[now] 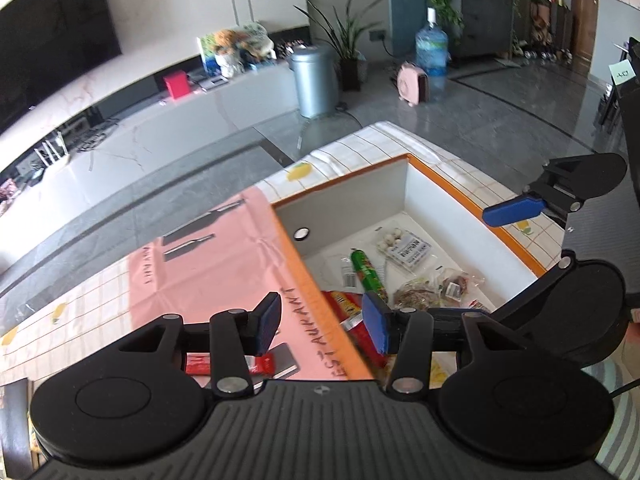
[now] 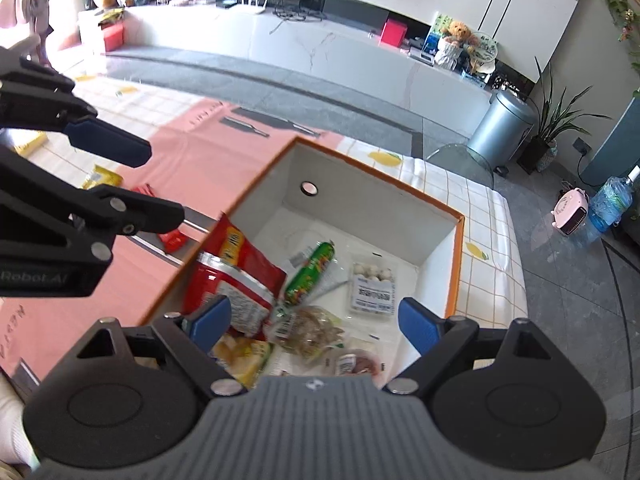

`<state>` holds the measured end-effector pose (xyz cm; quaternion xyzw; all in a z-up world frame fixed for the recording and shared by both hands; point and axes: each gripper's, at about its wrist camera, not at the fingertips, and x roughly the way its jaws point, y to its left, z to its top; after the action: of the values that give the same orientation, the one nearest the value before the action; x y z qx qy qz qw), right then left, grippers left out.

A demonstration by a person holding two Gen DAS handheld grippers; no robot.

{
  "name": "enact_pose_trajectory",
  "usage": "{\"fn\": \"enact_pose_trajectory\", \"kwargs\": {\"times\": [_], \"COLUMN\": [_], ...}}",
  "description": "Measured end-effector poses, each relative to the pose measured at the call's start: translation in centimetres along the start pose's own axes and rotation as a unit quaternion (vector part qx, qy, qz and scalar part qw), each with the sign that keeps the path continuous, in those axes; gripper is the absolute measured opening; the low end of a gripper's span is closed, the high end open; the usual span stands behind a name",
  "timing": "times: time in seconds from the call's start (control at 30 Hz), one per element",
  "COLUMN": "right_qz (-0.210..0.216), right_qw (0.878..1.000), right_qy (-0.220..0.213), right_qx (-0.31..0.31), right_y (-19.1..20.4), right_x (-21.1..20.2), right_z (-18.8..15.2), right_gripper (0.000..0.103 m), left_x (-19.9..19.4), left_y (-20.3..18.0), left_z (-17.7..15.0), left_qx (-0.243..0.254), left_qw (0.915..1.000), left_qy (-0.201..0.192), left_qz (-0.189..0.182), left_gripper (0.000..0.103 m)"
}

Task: Organize snacks
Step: 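Move both tools out of the box toward the yellow snack and red bar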

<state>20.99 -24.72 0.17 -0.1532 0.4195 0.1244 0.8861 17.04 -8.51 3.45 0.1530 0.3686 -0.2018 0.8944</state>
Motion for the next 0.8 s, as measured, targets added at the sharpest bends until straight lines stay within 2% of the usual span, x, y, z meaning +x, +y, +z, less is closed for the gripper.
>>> {"fn": "enact_pose_trajectory", "kwargs": {"times": [0.3,0.5,0.6,0.8], "right_qz": [0.032,0.066,0.083,0.102], "right_qw": [0.996,0.99,0.987,0.983], "right_qy": [-0.054,-0.092,-0.105,-0.122], "right_qx": [0.058,0.086,0.093,0.088], "right_y": [4.7,9.0,11.1,15.4], "right_x": [-3.1,-3.5,-3.0,-1.2], "right_z": [-1.8,-3.9,-4.6,-5.6], "right_gripper": [0.086,0.086,0.077,0.065], "left_x": [-4.8,-6.4,-6.3,-5.3], "left_y": [2.8,5.1,6.3,8.8], "left_z": [-5.7,-10.0,-12.3,-15.8], "left_qx": [-0.052,-0.104,-0.138,-0.196], "left_qw": [0.9965,0.9911,0.9879,0.9788], "left_qy": [-0.037,-0.034,-0.025,-0.011], "left_qz": [0.054,0.076,0.066,0.06], "left_gripper": [0.055,0.052,0.05,0.034]}}
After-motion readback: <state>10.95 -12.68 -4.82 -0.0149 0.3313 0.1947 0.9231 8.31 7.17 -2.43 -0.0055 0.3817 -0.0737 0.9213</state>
